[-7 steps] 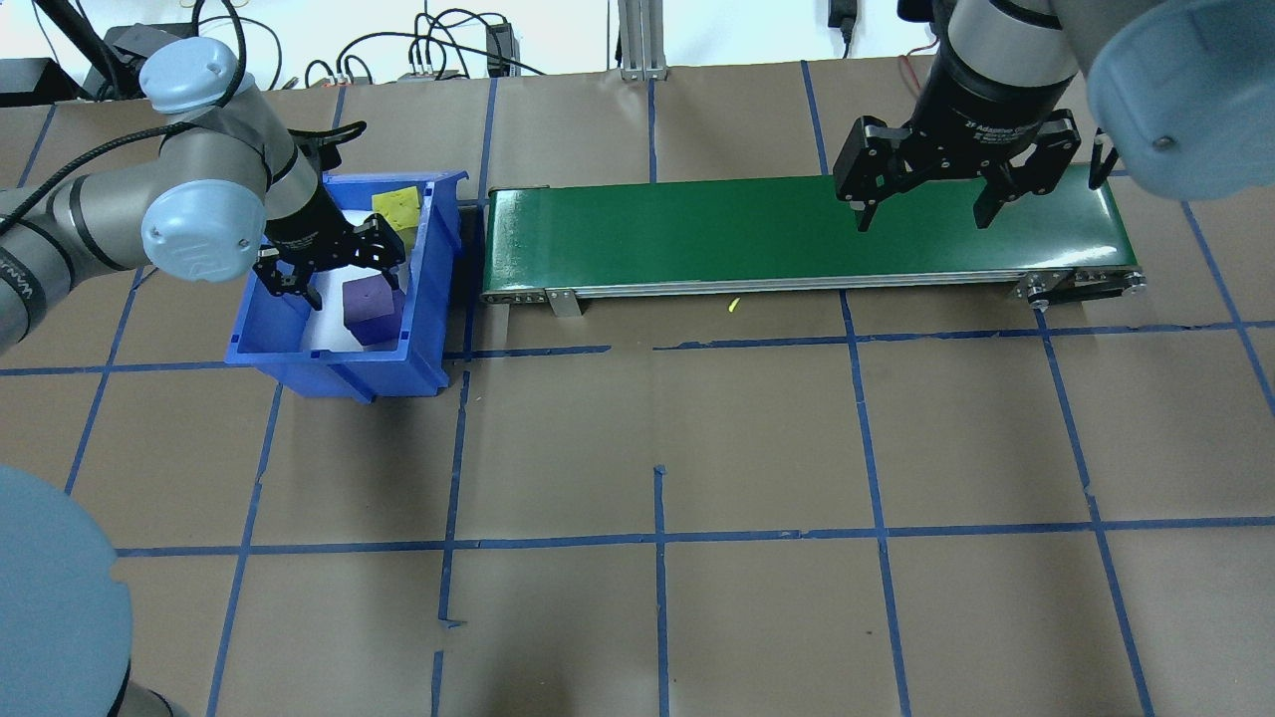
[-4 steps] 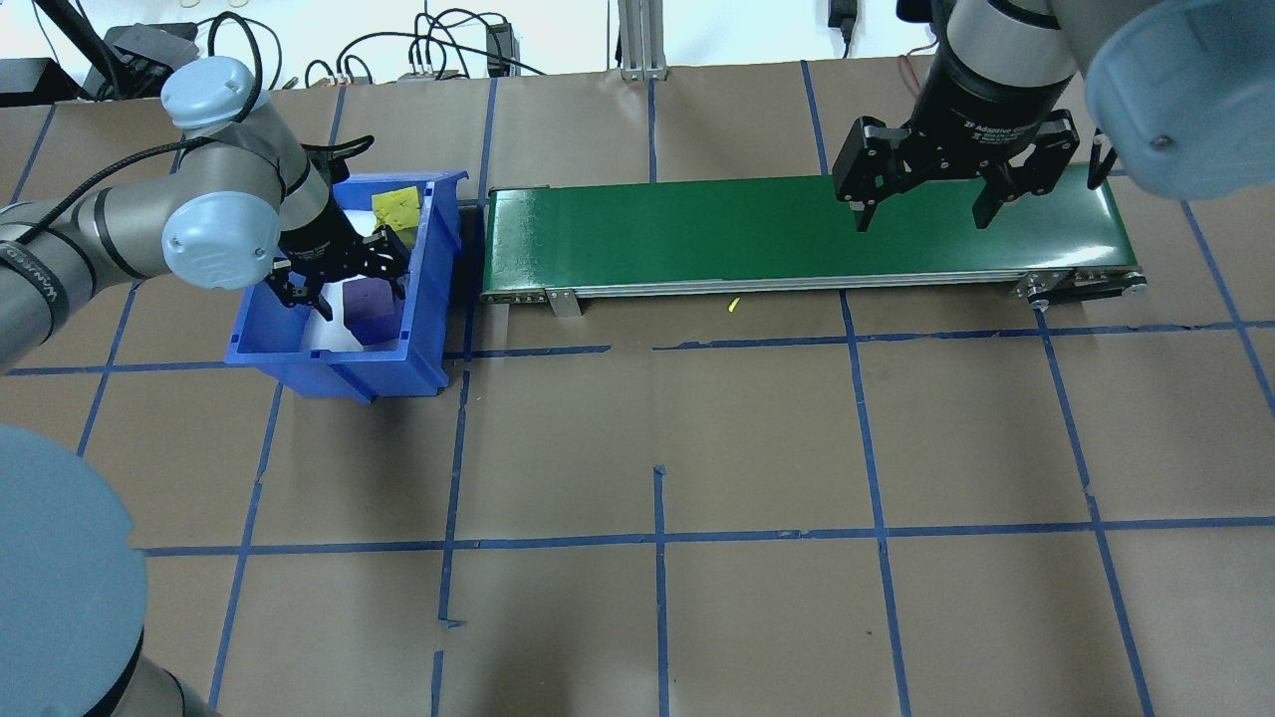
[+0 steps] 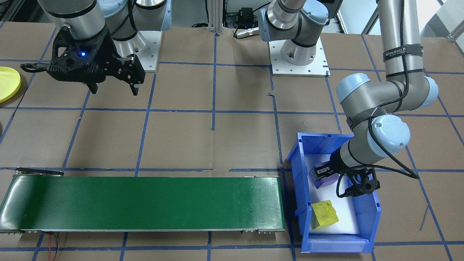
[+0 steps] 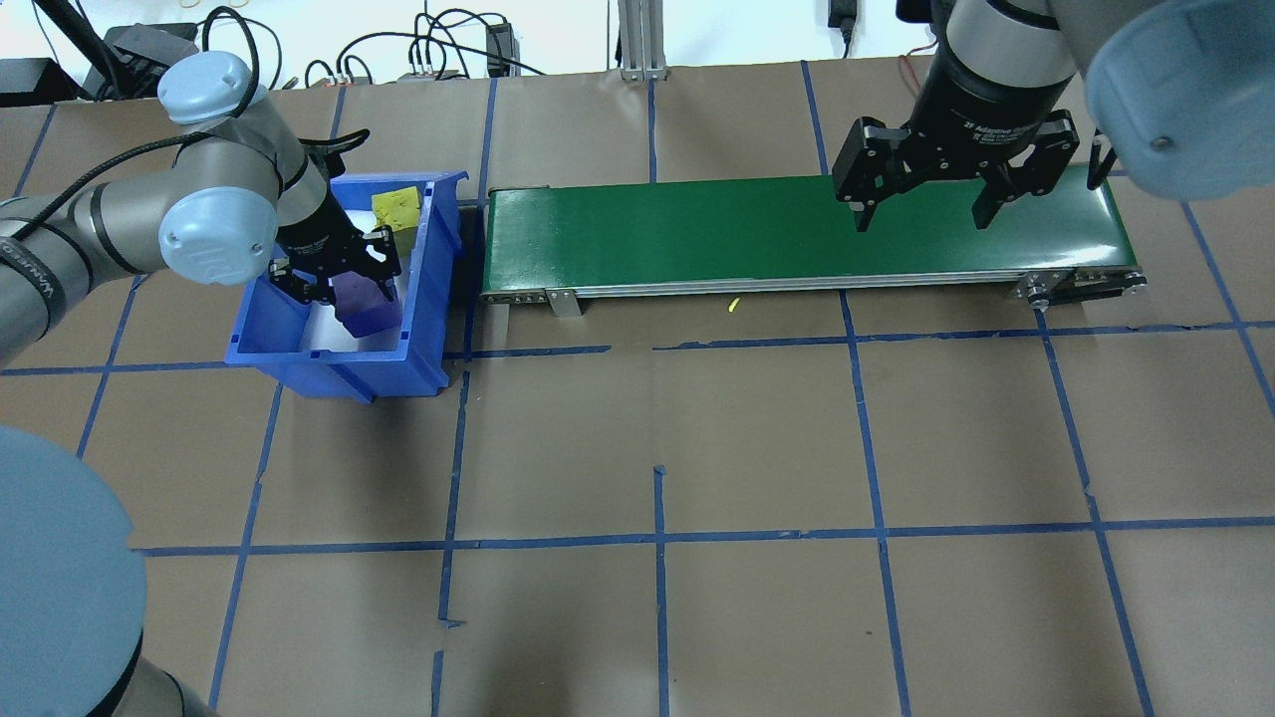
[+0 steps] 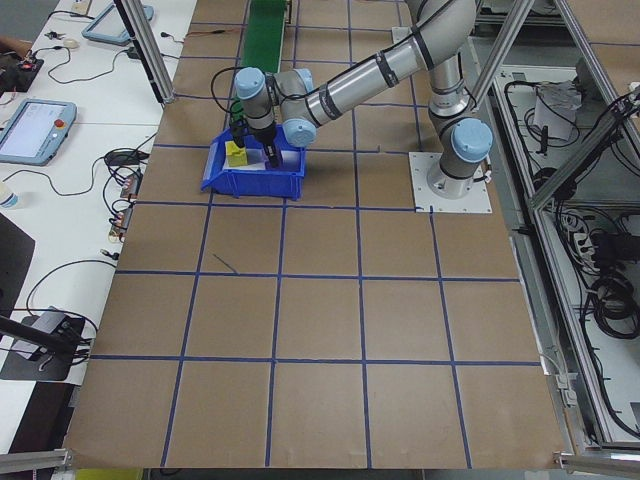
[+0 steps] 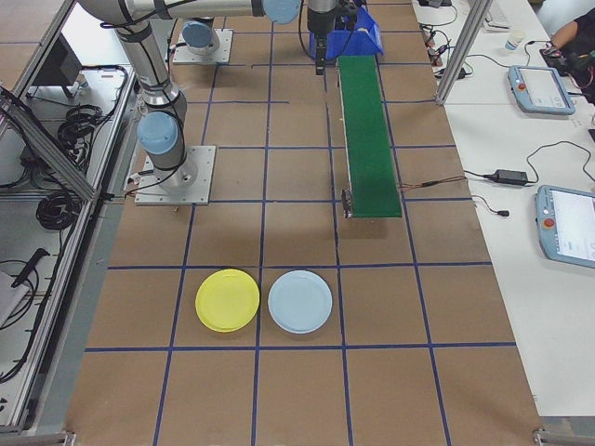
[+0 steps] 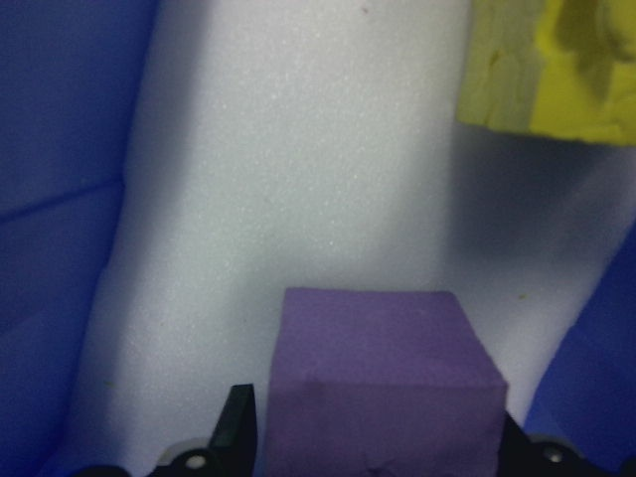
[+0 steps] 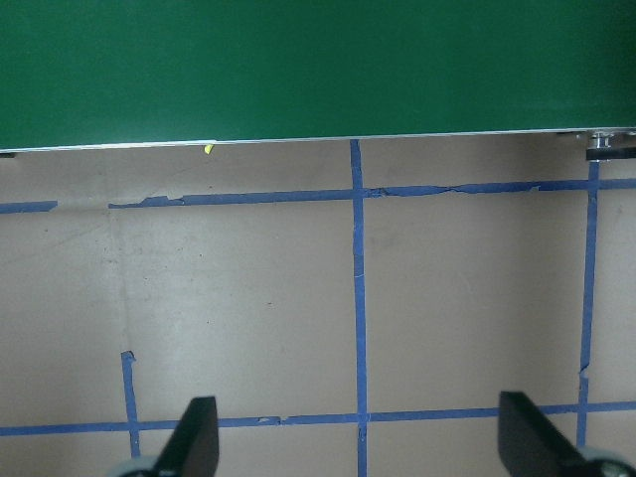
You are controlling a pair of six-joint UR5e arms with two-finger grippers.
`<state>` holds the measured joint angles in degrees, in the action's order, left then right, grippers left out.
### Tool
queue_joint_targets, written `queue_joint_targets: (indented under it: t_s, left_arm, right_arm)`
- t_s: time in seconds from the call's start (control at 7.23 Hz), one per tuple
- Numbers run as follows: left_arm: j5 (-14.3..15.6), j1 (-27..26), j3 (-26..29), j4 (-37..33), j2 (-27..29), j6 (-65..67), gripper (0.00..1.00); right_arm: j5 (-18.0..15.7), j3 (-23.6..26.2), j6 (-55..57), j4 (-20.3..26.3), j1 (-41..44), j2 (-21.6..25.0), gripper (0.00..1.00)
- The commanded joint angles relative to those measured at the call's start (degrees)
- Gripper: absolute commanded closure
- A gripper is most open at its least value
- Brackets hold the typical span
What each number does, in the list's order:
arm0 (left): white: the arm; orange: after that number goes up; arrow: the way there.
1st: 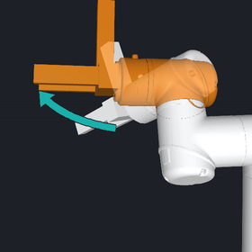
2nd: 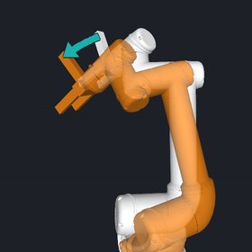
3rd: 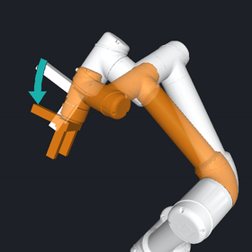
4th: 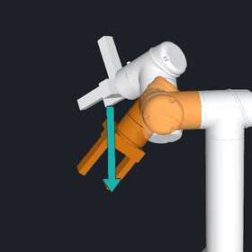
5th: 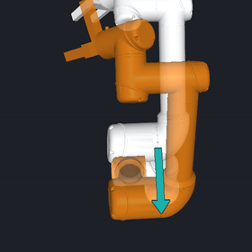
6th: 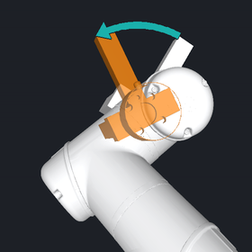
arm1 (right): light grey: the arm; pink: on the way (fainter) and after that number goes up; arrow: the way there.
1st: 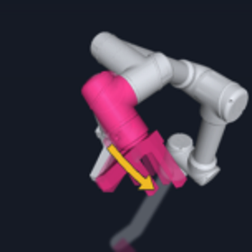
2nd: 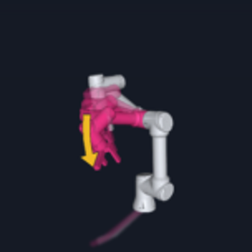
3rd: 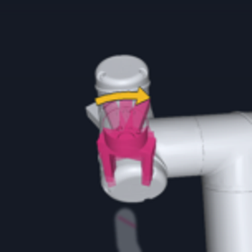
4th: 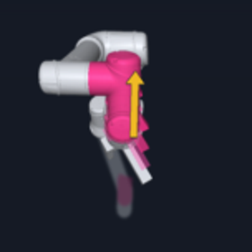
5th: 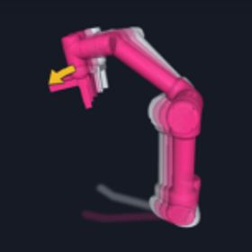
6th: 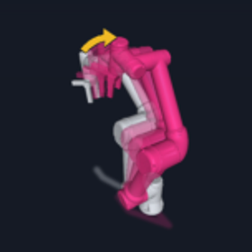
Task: Move block left to right into plate
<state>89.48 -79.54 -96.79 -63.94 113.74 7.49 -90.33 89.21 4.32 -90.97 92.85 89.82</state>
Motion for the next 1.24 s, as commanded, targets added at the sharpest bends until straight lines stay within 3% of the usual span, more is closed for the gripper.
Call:
queue_joint_targets:
  t_s: [0.0, 0.14, 0.41, 0.97, 1.11]
  left_arm:
    - [0.3, -0.1, 4.9, -3.5, -2.0, 0.2, 0.77]
    - [0.2, -0.7, 7.8, -8.3, -3.6, 0.2, 0.77]
    - [0.2, -4.0, 12.4, -10.6, -4.8, 0.2, 0.77]
    - [0.3, -16.3, 14.5, -3.2, 1.4, -0.1, 0.74]
    - [0.4, -17.2, 14.6, -0.8, 3.7, -0.7, 0.72]
  right_arm:
    - [0.1, 0.0, 0.1, -0.1, 0.1, -0.1, 0.0]
    - [0.1, 0.0, 0.1, -0.1, 0.1, -0.1, 0.0]
    - [0.1, 0.0, 0.1, -0.1, 0.1, -0.1, 0.0]
    - [0.0, 0.0, 0.0, -0.1, -0.1, -0.2, 0.0]
    - [-0.1, 0.0, -0.2, -0.1, -0.2, -0.2, 0.0]
